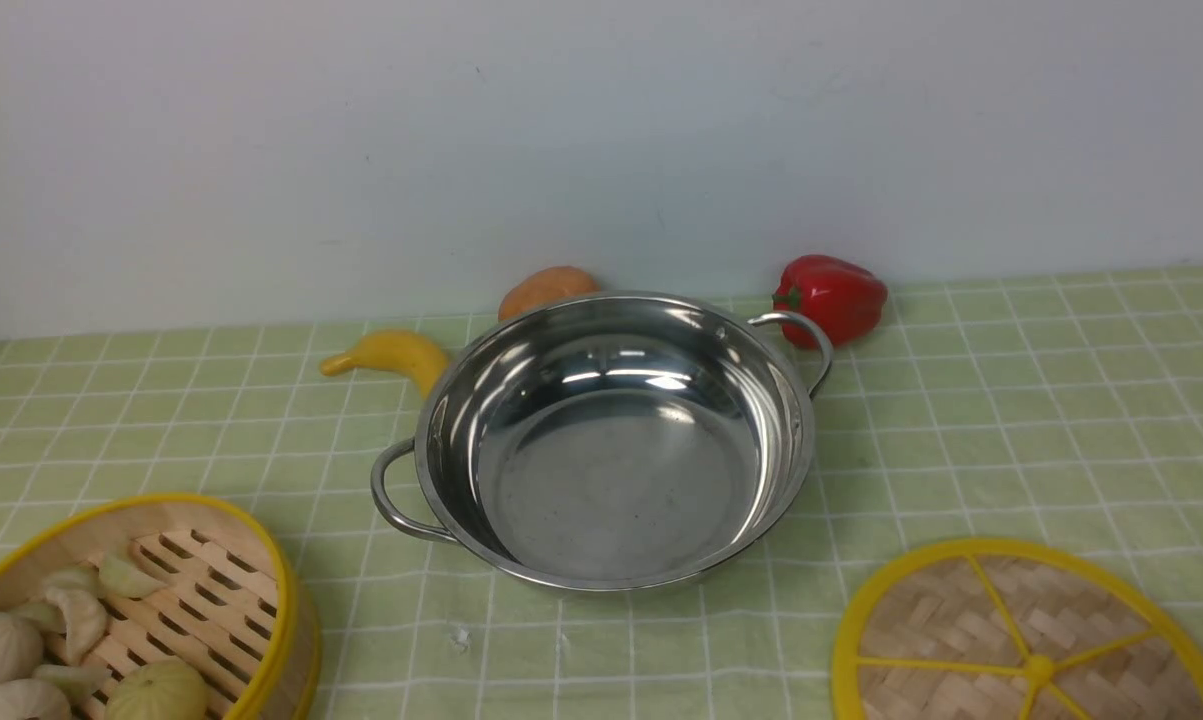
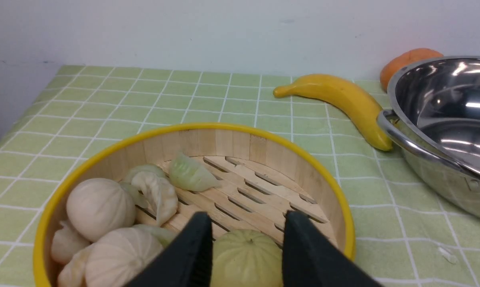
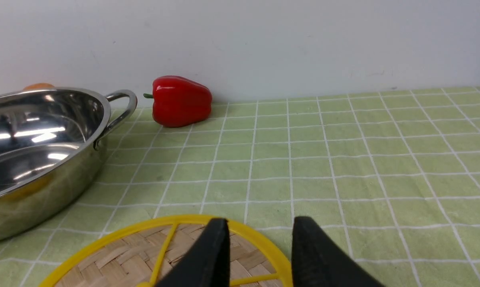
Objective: Place the steamer in the pot on the green tablecloth, and put the lid on the steamer.
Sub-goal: 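Grasp the rim of the steamer basket holding the buns with the left gripper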
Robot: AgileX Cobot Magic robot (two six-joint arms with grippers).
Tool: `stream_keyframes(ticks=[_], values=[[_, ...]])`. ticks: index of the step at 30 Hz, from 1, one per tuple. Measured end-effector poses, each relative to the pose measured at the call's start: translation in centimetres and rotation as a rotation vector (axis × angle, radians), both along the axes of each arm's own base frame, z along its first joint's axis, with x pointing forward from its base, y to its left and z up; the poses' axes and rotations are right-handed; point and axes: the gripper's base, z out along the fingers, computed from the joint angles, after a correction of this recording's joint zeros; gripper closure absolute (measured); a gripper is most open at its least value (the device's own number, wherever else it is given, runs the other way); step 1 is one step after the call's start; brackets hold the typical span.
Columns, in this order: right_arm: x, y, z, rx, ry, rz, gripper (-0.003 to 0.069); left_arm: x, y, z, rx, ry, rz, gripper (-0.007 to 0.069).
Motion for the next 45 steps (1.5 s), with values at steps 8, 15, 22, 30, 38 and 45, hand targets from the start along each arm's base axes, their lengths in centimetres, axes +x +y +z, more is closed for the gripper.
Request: stream_keyframes(ticks=[8, 15, 22, 30, 38, 45], values=[[0.0, 0.0, 0.0, 0.000, 0.000, 0.000, 0.0417, 0.0, 0.0, 0.0, 0.000, 0.000, 0.000, 0.0382], [0.0, 0.0, 0.0, 0.000, 0.000, 0.000, 0.0417, 0.0, 0.0, 0.0, 0.000, 0.000, 0.000, 0.0382], [0.0, 0.0, 0.0, 0.003, 0.000, -0.001, 0.0417, 0.0, 0.0, 0.1, -0.012, -0.011, 0.000, 0.0382], [0.0, 0.0, 0.0, 0.003, 0.000, -0.001, 0.0417, 0.3, -0.4, 1.9, -0.395, -0.235, 0.020, 0.0382], [0.0, 0.0, 0.0, 0.003, -0.001, -0.001, 0.0417, -0.3, -0.4, 5.9, -0.436, -0.384, 0.000, 0.0382], [0.0, 0.0, 0.0, 0.003, -0.001, -0.001, 0.0417, 0.7, -0.7, 11.0, -0.206, 0.107, -0.023, 0.0382]])
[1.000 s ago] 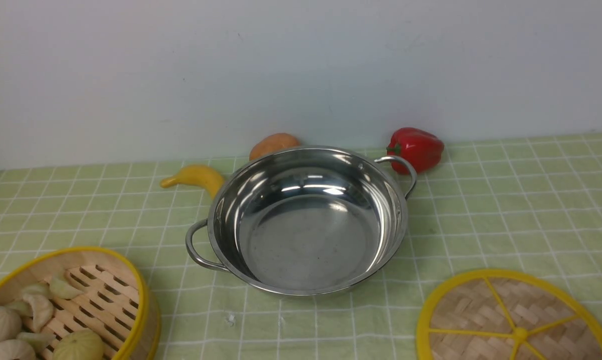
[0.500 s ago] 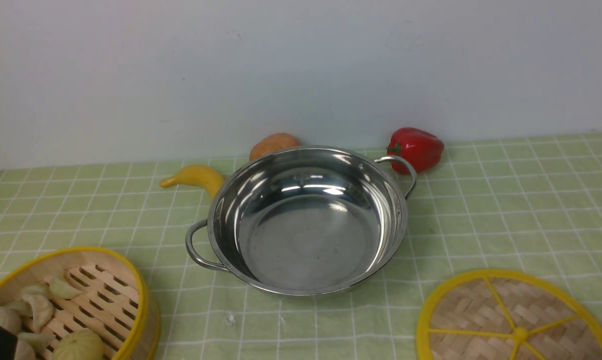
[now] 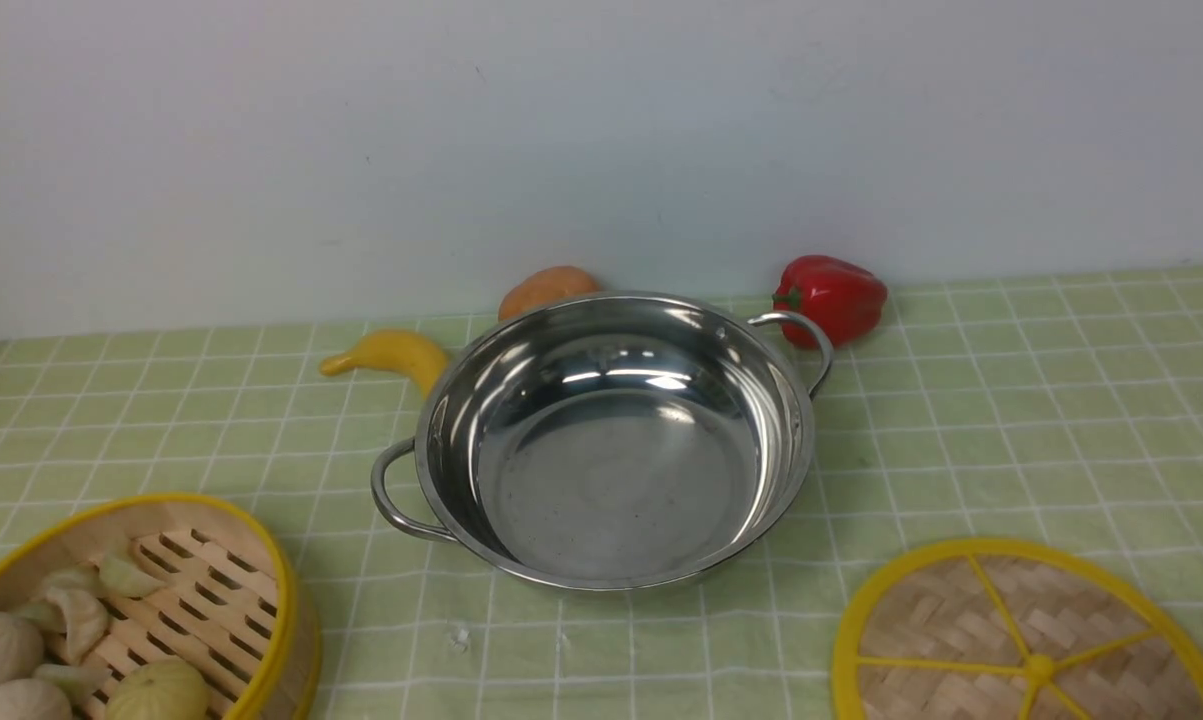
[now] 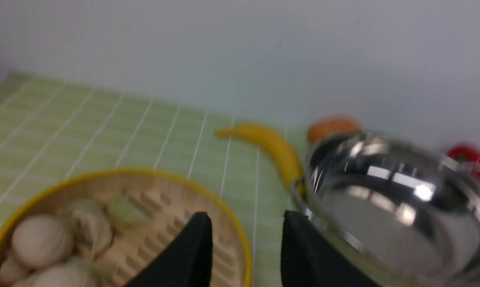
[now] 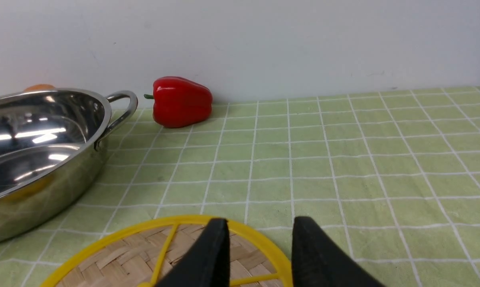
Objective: Place the steamer in the pot on the green tablecloth, and put the lid on the steamer.
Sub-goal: 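Grasp the rim of the steamer basket holding the buns with the left gripper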
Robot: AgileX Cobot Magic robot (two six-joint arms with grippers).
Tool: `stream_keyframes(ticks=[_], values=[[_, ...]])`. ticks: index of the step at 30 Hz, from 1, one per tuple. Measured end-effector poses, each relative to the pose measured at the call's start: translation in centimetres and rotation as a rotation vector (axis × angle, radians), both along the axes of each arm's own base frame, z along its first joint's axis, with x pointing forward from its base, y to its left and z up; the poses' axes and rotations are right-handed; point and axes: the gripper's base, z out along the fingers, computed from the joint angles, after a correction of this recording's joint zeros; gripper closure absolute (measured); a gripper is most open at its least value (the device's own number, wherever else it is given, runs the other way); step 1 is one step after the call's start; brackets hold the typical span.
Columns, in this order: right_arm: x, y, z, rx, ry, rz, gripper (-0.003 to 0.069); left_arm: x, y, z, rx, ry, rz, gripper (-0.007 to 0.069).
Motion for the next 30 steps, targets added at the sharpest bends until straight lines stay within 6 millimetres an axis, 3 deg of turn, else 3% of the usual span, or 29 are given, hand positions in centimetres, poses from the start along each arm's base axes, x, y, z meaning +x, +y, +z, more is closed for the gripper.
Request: stream_keyframes(ticks=[1, 5, 9, 10, 11, 12, 19, 30], values=[[0.0, 0.0, 0.0, 0.000, 0.000, 0.000, 0.0417, 0.0, 0.0, -0.1, 0.004, 0.039, -0.005, 0.0382], [0.0, 0.0, 0.0, 0.000, 0.000, 0.000, 0.0417, 3.3, 0.0, 1.5, 0.104, 0.434, -0.121, 0.0382], [0.0, 0.0, 0.0, 0.000, 0.000, 0.000, 0.0417, 6.4, 0.1, 1.7, 0.187, 0.578, -0.235, 0.0382], [0.0, 0.0, 0.0, 0.000, 0.000, 0.000, 0.0417, 8.1, 0.1, 1.5, 0.220, 0.635, -0.296, 0.0382], [0.0, 0.0, 0.0, 0.000, 0.000, 0.000, 0.0417, 8.2, 0.2, 1.3, 0.224, 0.647, -0.303, 0.0382], [0.0, 0.0, 0.0, 0.000, 0.000, 0.000, 0.0417, 9.9, 0.3, 0.6, 0.245, 0.717, -0.354, 0.0382], [0.0, 0.0, 0.0, -0.003, 0.000, 0.000, 0.0417, 15.4, 0.3, -2.4, 0.185, 0.900, -0.440, 0.0363], [0.0, 0.0, 0.0, -0.003, 0.000, 0.001, 0.0417, 19.3, 0.2, -7.7, 0.098, 1.027, -0.473, 0.0248]])
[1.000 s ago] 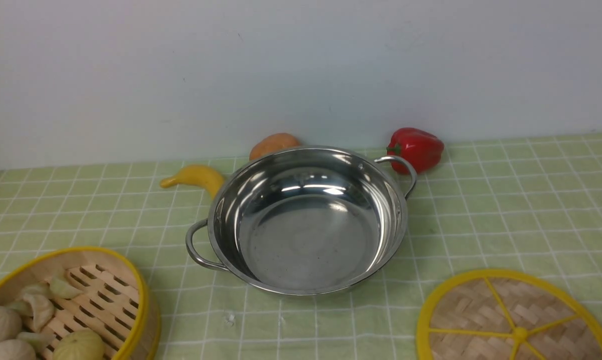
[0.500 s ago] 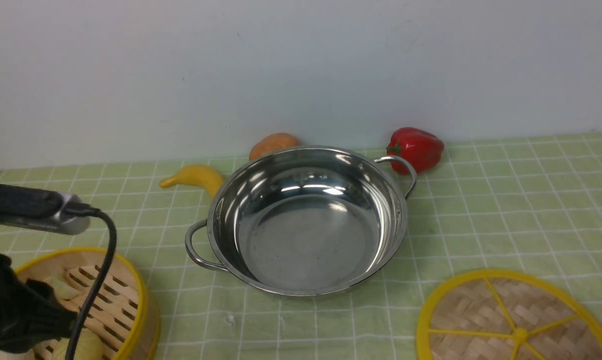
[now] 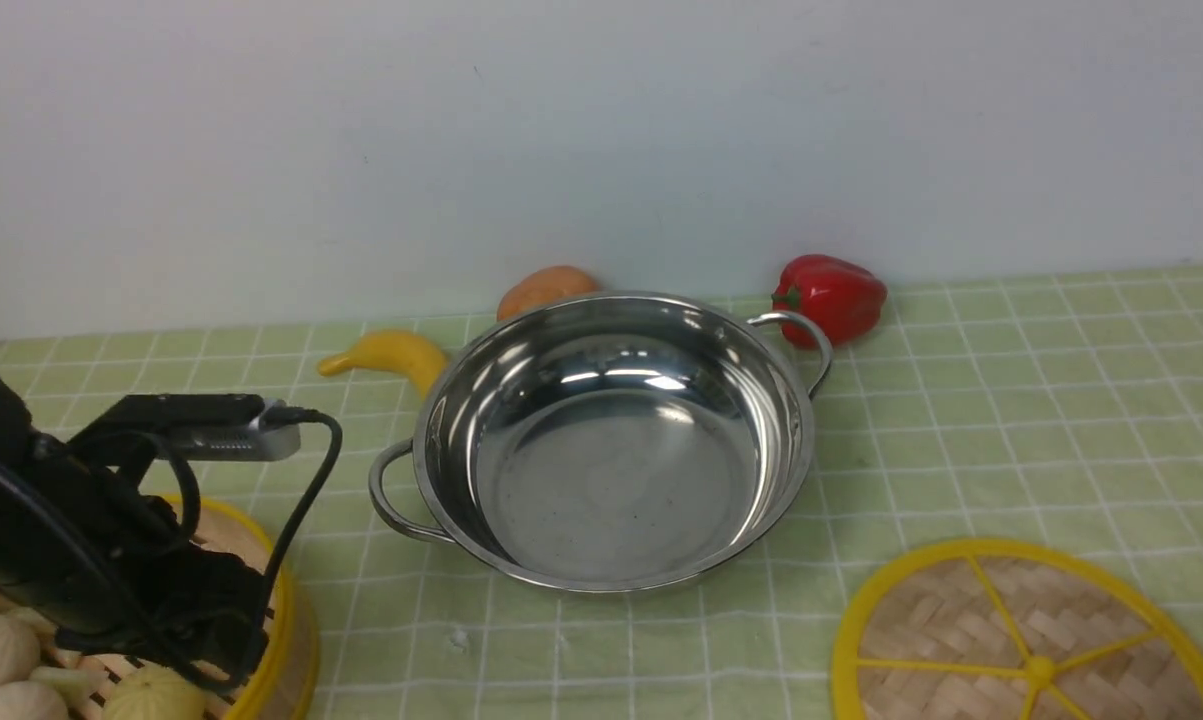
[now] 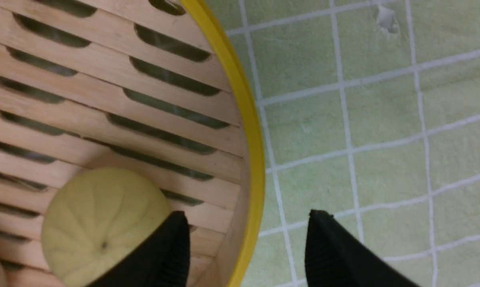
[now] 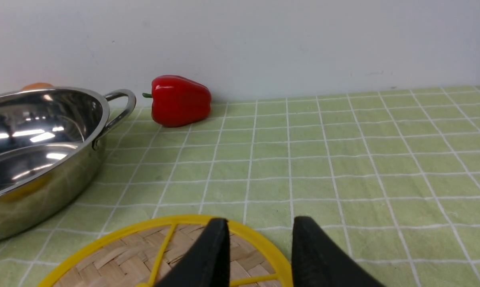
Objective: Place the steamer in the pot on the green tablecloth, and put the lid on the steamer.
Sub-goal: 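Grasp the rim of the steamer basket holding the buns with the left gripper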
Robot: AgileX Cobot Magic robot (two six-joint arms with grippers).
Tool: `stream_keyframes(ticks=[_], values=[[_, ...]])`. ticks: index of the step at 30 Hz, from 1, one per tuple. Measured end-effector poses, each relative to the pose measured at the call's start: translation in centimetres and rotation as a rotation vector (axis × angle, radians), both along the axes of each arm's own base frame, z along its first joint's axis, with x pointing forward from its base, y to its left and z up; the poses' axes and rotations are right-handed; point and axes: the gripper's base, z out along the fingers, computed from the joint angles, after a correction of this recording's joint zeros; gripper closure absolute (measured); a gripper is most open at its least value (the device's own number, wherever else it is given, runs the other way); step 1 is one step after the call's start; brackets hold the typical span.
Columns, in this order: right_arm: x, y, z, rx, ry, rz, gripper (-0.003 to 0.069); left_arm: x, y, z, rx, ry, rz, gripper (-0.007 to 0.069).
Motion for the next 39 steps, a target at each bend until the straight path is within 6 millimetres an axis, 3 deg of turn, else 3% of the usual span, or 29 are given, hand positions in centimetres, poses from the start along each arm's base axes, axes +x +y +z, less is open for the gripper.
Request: stream_keyframes(ticks=[12, 23, 27, 32, 39], values=[[0.0, 0.0, 0.0, 0.000, 0.000, 0.000, 0.0417, 1.6, -1.8, -3.0, 0.056, 0.018, -0.103, 0.0246], [0.0, 0.0, 0.0, 0.000, 0.000, 0.000, 0.0417, 2.2, -1.8, -5.3, 0.076, 0.079, -0.122, 0.0249], [0.0, 0.0, 0.0, 0.000, 0.000, 0.000, 0.0417, 2.3, -1.8, -5.8, 0.077, 0.095, -0.124, 0.0312], [0.0, 0.0, 0.0, 0.000, 0.000, 0.000, 0.0417, 2.2, -2.0, -5.8, 0.060, 0.116, -0.109, 0.0571], [0.0, 0.0, 0.0, 0.000, 0.000, 0.000, 0.0417, 2.0, -1.9, -5.8, 0.073, 0.136, -0.117, 0.0592]])
